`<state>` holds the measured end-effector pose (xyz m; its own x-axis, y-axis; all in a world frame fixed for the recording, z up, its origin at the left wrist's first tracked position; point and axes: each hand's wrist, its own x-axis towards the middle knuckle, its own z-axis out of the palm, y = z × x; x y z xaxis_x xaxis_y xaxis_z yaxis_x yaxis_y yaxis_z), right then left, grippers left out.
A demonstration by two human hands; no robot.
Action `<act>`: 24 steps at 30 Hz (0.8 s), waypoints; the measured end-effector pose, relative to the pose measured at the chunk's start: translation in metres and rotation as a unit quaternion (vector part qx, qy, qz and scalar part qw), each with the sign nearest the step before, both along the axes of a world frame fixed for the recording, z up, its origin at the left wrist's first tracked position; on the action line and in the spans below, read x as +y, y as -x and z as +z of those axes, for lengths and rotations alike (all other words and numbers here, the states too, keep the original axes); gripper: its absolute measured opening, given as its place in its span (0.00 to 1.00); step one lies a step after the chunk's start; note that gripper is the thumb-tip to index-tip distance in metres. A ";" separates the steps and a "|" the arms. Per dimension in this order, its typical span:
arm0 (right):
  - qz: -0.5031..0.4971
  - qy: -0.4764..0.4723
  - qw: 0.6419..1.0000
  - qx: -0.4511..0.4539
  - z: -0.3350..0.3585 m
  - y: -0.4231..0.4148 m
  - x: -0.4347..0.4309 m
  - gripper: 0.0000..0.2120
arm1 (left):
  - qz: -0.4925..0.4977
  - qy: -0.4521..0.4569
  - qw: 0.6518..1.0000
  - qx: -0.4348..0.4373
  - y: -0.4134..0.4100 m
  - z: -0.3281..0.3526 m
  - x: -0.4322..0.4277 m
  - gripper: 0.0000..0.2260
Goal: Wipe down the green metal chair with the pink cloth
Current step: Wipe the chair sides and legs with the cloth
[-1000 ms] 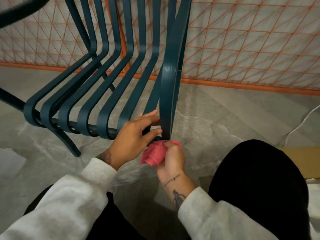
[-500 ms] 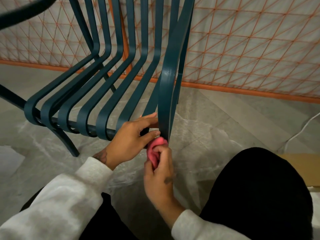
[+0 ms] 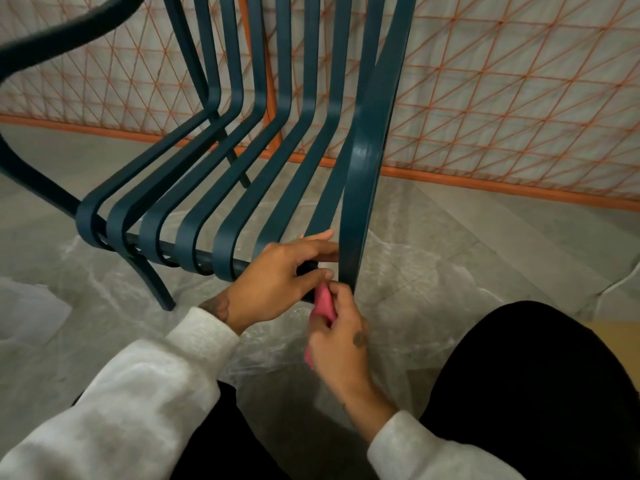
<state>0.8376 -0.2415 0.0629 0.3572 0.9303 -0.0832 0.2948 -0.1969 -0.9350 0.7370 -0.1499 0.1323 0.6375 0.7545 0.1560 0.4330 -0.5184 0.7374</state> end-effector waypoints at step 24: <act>-0.116 -0.120 0.977 0.136 0.046 -0.025 -0.005 0.30 | -0.020 -0.049 0.999 0.005 -0.002 -0.003 0.003 0.16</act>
